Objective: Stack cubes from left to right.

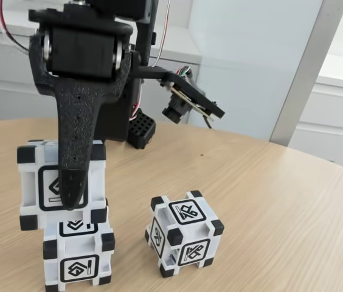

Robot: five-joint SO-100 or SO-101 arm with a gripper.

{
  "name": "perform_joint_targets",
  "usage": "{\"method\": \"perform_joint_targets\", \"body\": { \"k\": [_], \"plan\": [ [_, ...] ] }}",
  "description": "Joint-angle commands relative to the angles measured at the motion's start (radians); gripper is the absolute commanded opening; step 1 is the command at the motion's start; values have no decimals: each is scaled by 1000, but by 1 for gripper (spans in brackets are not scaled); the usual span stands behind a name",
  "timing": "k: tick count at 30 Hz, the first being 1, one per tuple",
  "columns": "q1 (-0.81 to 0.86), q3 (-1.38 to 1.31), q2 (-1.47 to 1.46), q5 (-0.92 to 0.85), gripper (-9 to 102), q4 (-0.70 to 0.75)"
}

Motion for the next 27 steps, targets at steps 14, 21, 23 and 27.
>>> {"method": "perform_joint_targets", "body": {
  "k": [14, 21, 23, 27],
  "plan": [
    [12, -2, 2, -58, 17, 3],
    [12, -2, 2, -28, 17, 5],
    [12, -2, 2, -15, 17, 5],
    [12, -2, 2, 2, 16, 6]
  ]
}}
